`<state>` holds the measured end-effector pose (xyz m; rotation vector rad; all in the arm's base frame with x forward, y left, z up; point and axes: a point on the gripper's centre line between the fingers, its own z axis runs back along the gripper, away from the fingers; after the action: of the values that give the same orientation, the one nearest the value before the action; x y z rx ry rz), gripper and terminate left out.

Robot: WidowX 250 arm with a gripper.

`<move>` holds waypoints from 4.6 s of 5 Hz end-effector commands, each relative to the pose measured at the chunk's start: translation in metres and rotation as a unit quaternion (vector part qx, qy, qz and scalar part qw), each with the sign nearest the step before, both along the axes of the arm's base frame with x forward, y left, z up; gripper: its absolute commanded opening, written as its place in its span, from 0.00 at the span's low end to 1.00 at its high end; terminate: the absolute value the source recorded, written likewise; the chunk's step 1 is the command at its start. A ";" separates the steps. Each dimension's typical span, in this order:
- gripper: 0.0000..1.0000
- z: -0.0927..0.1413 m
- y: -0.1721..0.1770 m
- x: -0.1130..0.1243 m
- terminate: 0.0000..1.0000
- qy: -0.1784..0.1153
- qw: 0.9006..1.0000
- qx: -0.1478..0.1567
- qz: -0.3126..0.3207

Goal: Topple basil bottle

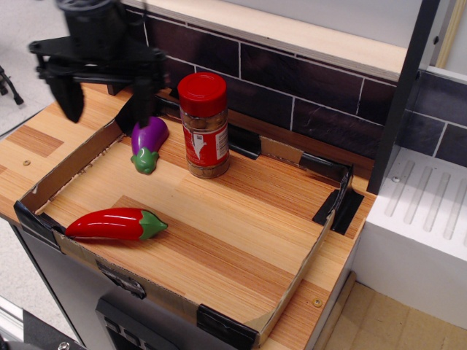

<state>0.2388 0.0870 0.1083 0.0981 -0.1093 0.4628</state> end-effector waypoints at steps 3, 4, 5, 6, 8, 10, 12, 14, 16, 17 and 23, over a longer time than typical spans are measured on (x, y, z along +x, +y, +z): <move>1.00 -0.002 -0.053 0.055 0.00 -0.026 0.999 -0.017 0.044; 1.00 -0.004 -0.053 0.067 0.00 -0.034 0.997 -0.010 0.063; 1.00 -0.003 -0.049 0.080 0.00 -0.045 0.996 -0.002 0.082; 1.00 -0.001 -0.045 0.084 0.00 -0.056 0.994 0.004 0.091; 1.00 -0.010 -0.032 0.091 0.00 -0.054 0.992 0.022 0.114; 0.00 -0.008 -0.028 0.092 0.00 -0.063 0.990 0.015 0.129; 0.00 0.002 -0.038 0.082 0.00 -0.143 0.979 0.052 0.134; 0.00 0.007 -0.056 0.063 0.00 -0.241 0.957 0.085 0.135; 0.00 -0.036 -0.077 0.051 0.00 -0.250 0.949 0.127 0.143; 0.00 -0.048 -0.085 0.045 0.00 -0.248 0.947 0.128 0.158; 1.00 -0.052 -0.106 0.024 0.00 -0.057 0.971 -0.089 0.216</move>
<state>0.2497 -0.0191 0.0376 -0.0505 -0.1050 0.9132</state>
